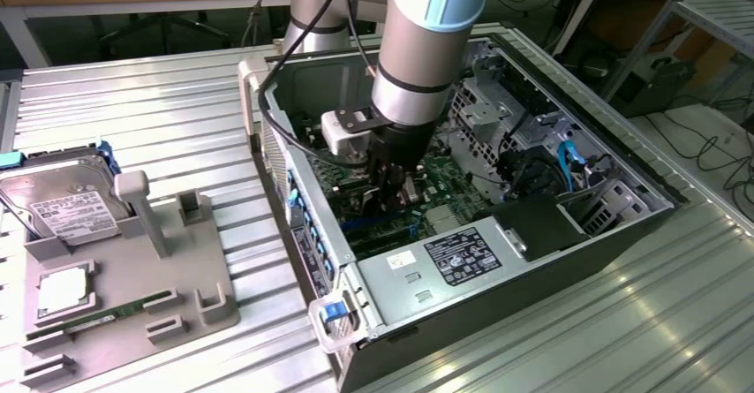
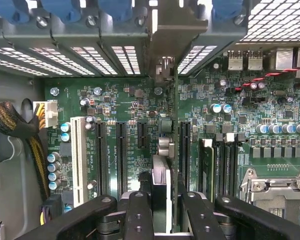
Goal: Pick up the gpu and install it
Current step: 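Insert the gpu into the slot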
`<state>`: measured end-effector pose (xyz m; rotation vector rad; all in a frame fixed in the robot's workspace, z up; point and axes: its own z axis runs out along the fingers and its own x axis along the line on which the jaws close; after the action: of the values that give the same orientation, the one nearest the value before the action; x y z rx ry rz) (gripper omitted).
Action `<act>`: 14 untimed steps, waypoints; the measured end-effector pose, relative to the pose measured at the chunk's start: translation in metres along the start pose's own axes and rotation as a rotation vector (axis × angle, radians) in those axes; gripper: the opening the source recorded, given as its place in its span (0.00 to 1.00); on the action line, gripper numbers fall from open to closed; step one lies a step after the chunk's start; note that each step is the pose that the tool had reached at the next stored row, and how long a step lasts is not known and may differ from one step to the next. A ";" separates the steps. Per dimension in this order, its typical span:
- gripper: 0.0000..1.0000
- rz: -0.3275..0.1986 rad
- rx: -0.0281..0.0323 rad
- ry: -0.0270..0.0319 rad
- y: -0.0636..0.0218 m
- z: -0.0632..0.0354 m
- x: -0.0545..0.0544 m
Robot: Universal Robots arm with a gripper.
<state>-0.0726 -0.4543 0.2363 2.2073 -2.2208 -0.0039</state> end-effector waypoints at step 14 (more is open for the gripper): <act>0.27 0.000 -0.0008 0.0016 0.0001 0.0126 0.000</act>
<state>-0.0728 -0.4543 0.2238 2.2062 -2.2195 -0.0030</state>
